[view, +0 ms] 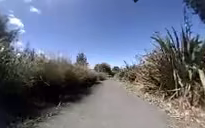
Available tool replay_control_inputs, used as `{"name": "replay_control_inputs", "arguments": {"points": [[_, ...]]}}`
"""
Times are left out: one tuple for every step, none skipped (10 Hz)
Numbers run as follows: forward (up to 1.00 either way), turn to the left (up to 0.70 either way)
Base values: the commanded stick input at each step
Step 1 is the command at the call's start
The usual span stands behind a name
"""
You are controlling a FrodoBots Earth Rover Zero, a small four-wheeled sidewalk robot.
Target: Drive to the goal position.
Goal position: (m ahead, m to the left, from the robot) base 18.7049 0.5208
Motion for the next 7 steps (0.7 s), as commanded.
{"name": "replay_control_inputs", "arguments": {"points": [[0.85,0.00],[0.85,0.00],[0.85,0.00],[0.85,0.00],[0.85,0.00],[0.85,0.00],[0.85,0.00]]}}
